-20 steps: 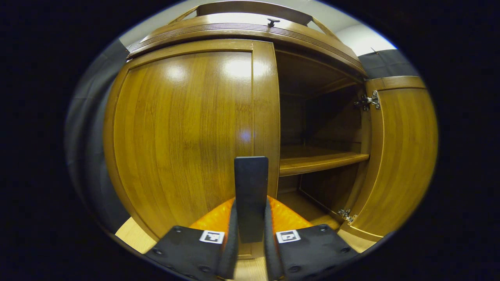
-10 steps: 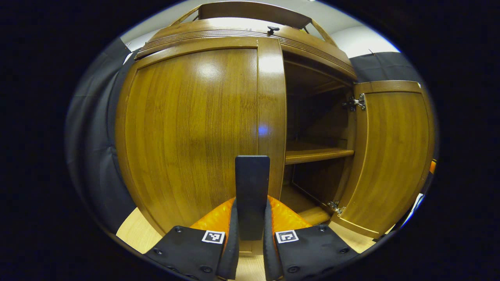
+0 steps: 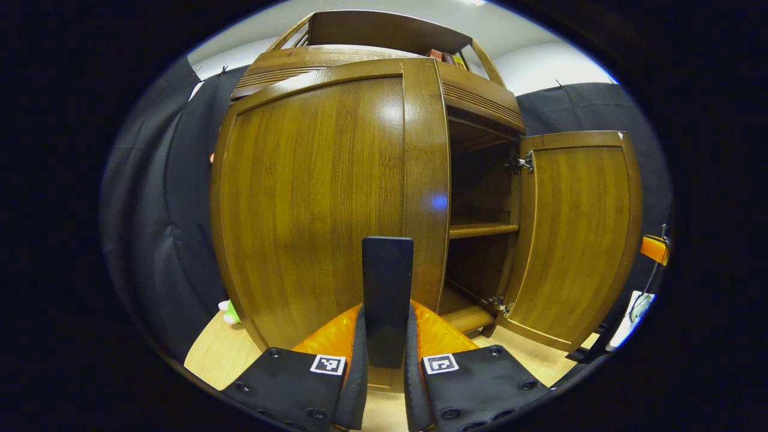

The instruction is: Open the right door of the double-door shoe cabinet with the right hand, and open the left door with the left hand.

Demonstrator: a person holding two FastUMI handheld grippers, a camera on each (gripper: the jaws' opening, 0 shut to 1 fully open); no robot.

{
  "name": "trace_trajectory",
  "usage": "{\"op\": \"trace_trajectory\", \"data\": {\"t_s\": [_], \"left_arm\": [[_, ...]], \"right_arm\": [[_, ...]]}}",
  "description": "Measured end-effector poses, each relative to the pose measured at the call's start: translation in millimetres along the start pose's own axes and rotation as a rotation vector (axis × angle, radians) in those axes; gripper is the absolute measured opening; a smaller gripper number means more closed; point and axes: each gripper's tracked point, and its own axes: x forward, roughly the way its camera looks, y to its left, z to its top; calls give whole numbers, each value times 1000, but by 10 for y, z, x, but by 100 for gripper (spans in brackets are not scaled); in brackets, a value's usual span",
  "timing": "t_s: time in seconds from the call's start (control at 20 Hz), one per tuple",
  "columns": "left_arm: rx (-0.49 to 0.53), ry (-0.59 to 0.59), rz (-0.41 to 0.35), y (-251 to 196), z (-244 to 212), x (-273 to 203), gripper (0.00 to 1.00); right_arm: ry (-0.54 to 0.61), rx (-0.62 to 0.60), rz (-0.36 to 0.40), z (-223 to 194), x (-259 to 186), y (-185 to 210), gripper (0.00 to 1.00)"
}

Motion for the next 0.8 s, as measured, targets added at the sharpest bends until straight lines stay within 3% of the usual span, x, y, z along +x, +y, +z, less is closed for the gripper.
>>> {"op": "trace_trajectory", "data": {"t_s": [0.75,0.8], "left_arm": [[-14,-6,8,480,-41,-833,33],[-7,-5,19,480,-44,-838,33]], "right_arm": [[6,-4,109,5,-98,689,70],[10,-3,117,-6,-91,728,74]]}}
